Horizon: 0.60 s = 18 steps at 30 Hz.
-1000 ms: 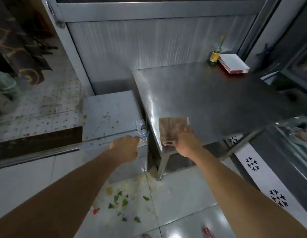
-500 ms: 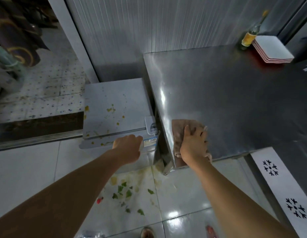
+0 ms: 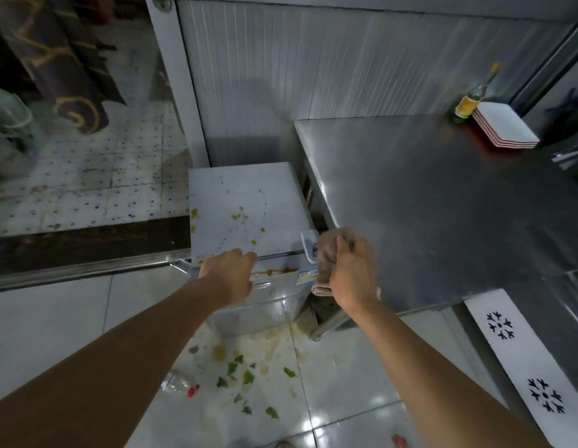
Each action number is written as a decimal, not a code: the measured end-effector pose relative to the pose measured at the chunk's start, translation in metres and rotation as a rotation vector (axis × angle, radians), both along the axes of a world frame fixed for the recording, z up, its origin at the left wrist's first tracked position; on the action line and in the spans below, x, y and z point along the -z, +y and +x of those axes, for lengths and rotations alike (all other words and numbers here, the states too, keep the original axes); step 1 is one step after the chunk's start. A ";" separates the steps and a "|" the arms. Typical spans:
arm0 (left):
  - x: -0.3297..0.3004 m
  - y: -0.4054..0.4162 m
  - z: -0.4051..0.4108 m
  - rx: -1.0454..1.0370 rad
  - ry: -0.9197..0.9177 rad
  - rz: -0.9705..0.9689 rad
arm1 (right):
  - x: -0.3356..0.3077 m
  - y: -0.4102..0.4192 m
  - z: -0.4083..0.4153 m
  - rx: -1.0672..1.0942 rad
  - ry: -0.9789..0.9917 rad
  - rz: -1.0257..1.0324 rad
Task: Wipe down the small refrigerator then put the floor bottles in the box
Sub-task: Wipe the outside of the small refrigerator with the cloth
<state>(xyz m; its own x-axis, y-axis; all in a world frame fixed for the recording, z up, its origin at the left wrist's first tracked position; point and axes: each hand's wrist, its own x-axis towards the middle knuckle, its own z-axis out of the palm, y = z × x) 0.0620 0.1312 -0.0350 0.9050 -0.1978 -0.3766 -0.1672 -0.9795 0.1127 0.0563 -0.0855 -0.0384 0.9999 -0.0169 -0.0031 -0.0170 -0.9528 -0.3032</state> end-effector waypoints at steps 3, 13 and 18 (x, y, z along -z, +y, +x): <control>0.005 0.018 0.003 -0.010 -0.012 0.000 | 0.004 0.023 0.011 -0.050 -0.002 -0.009; 0.051 0.029 0.049 -0.155 -0.022 -0.031 | 0.059 0.052 0.101 -0.109 0.013 -0.050; 0.085 0.019 0.074 -0.193 -0.056 -0.035 | 0.113 0.053 0.118 -0.113 0.172 -0.126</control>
<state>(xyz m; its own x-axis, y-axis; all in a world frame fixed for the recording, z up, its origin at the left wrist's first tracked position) 0.1359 0.1505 -0.1205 0.9467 -0.0303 -0.3205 0.0167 -0.9896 0.1429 0.1743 -0.0326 -0.1518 0.9803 0.0843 -0.1785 0.0509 -0.9816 -0.1841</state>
